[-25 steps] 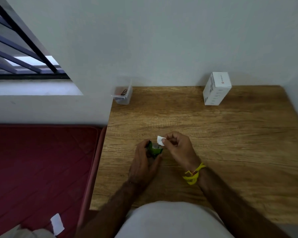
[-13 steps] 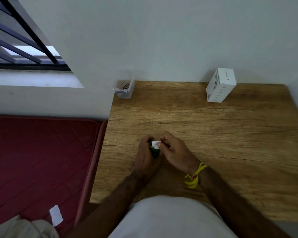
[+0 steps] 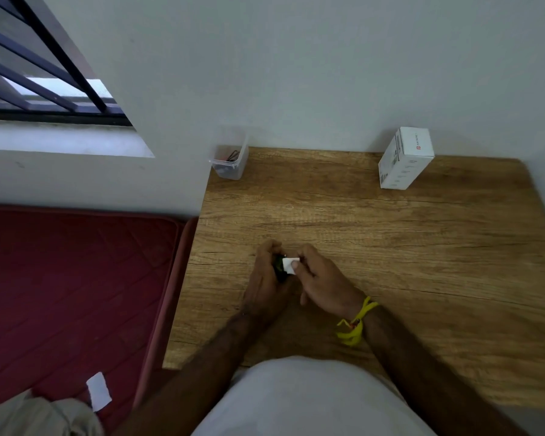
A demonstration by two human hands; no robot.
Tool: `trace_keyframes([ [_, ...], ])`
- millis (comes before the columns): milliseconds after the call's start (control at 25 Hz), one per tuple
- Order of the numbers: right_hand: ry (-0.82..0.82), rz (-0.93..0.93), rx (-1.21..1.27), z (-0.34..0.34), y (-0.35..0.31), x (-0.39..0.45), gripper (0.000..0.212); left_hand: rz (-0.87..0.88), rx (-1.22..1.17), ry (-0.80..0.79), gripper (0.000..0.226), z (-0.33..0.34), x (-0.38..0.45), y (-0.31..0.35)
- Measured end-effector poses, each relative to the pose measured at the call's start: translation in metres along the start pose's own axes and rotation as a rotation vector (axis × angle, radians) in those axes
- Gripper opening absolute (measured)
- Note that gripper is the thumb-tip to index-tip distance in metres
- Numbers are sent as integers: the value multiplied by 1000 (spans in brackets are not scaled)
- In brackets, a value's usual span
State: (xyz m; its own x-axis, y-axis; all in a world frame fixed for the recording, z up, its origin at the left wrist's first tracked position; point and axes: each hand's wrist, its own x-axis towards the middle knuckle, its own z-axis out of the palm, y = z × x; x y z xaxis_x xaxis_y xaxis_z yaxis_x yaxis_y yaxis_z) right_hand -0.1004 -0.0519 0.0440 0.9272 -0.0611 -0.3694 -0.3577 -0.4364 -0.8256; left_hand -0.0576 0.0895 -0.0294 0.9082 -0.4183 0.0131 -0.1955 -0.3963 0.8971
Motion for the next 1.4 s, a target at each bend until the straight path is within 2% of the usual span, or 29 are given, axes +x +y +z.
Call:
trace_keyframes([
  [120,86,49,199,-2,6,3,9,40,22,16,42,-1,0,3],
  [240,314,72,419,-5,8,5,7,17,-48,20,34,0,-2,10],
  [360,451,18,387,-12,10,8,11,-17,-77,9,35,3,-2,10],
  [520,366,-80,314,-7,10,4,4,-6,-102,-30,41,3,-1,8],
  [720,316,-236,0,-1,18,7,7,17,-103,-42,42,4,-2,5],
  [1000,246,-190,-410,0,12,10,18,40,-80,-49,41,5,-2,2],
  [1240,395,-65,-362,7,-2,15,5,2,-30,-71,49,7,-3,2],
  [1400,283,-100,-386,12,7,17,11,-14,-3,-80,50,6,-4,3],
])
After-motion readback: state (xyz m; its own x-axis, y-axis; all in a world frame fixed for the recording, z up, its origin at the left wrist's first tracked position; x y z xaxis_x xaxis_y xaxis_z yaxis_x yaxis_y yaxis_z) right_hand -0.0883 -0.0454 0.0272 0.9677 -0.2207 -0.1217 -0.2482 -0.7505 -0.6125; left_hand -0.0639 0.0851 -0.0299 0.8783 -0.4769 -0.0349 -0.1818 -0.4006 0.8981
